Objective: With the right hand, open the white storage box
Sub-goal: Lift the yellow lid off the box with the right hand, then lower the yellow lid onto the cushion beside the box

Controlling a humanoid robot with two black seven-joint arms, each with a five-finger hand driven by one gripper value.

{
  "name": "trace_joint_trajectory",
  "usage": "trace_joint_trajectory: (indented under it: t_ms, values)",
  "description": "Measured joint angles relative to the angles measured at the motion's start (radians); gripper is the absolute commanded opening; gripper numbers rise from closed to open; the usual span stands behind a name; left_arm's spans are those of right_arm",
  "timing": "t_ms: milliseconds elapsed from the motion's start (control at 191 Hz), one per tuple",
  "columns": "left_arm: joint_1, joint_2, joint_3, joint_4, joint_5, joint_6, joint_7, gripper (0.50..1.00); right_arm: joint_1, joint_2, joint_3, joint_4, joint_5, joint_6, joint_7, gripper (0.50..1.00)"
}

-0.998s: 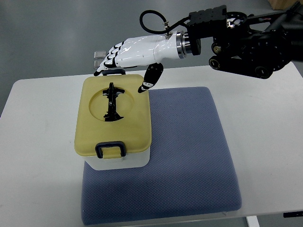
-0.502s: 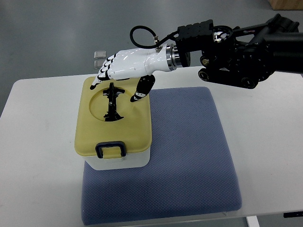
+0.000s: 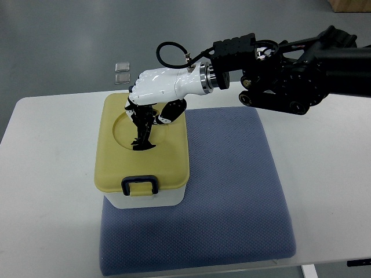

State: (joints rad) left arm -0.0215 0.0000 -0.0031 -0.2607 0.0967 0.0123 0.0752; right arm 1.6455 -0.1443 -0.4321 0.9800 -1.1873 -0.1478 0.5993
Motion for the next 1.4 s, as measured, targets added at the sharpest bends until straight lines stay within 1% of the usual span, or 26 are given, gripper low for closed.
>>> trace_joint_trajectory:
  t_ms: [157, 329, 517, 690, 936, 1228, 1307, 1401]
  values:
    - [0.000, 0.000, 0.000, 0.002, 0.000, 0.000, 0.000, 1.000, 0.013, -0.003, 0.008, 0.001, 0.012, 0.000, -0.002, 0.500]
    - [0.000, 0.000, 0.000, 0.003, 0.000, 0.000, 0.000, 1.000, 0.068, -0.016, 0.018, 0.010, 0.020, 0.003, -0.003, 0.500]
    - [0.000, 0.000, 0.000, 0.003, 0.000, 0.000, 0.000, 1.000, 0.124, -0.065, 0.021, 0.024, 0.026, 0.010, 0.000, 0.500]
    - [0.001, 0.000, 0.000, 0.004, 0.000, 0.000, 0.000, 1.000, 0.135, -0.153, 0.018, 0.070, 0.025, 0.015, 0.005, 0.500]
    - [0.001, 0.000, 0.001, 0.005, 0.000, -0.002, 0.000, 1.000, 0.109, -0.324, -0.009, 0.131, 0.011, 0.016, 0.010, 0.500]
    - [0.002, 0.000, 0.002, 0.006, 0.000, -0.003, 0.000, 1.000, 0.027, -0.508, -0.153, 0.124, -0.031, 0.002, 0.012, 0.500]
    - [0.001, 0.000, 0.002, 0.008, 0.000, -0.003, 0.000, 1.000, -0.009, -0.538, -0.183, 0.115, -0.038, -0.018, 0.012, 0.500]
    - [0.001, 0.000, 0.002, 0.009, 0.000, -0.003, 0.000, 1.000, -0.058, -0.553, -0.210, 0.091, -0.043, -0.060, 0.012, 0.500]
